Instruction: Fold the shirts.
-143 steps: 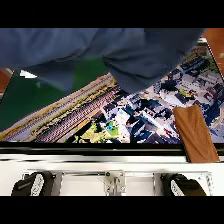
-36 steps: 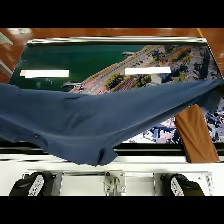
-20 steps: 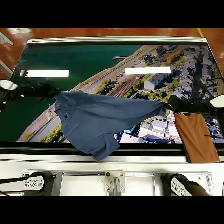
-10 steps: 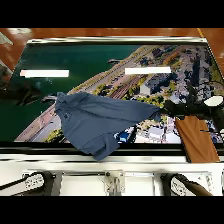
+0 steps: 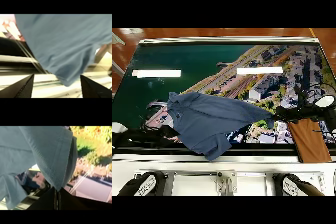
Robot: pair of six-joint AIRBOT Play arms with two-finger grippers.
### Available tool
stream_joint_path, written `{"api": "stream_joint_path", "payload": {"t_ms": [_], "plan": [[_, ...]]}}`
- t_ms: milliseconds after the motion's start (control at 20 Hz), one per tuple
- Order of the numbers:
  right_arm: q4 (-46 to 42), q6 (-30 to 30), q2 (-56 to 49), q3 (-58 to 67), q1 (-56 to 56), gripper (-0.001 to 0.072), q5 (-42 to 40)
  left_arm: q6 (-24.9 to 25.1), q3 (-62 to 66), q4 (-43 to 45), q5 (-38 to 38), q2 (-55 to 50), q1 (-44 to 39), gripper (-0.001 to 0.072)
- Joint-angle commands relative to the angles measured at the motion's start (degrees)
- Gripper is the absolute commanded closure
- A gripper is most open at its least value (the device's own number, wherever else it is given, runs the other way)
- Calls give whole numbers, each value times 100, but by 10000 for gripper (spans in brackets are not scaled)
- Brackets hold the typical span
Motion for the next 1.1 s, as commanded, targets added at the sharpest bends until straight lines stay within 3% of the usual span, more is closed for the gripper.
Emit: {"api": "stream_joint_path", "payload": {"t_ms": [0, 400, 450, 550, 700, 850, 950, 1050], "plan": [[44, 96, 4, -2, 2, 653, 57, -284, -1008, -223, 1067, 55, -752, 3], [44, 306, 4, -2, 2, 653, 26, -162, -1045, -1296, 2385, -748, -2157, 7], [44, 315, 4, -2, 2, 653, 26, -164, -1043, -1443, 2575, -809, -2302, 47], [42, 308, 4, -2, 2, 653, 9, 2, -962, -1556, 2793, -807, -2417, 659], [201, 247, 201, 2, 2, 653, 11, 514, -236, -1556, 2487, -352, -2356, 664], [481, -59, 922, 509, -2, 654, -15, 476, 1261, -1104, 2494, 881, -2050, 664], [433, -417, 1604, 1368, -4, 654, -210, 463, 2608, -1080, 2975, 1709, -1502, 664], [369, -520, 2341, 2328, -2, 654, -955, 459, 4028, -949, 3521, 2194, -796, 664]]}}
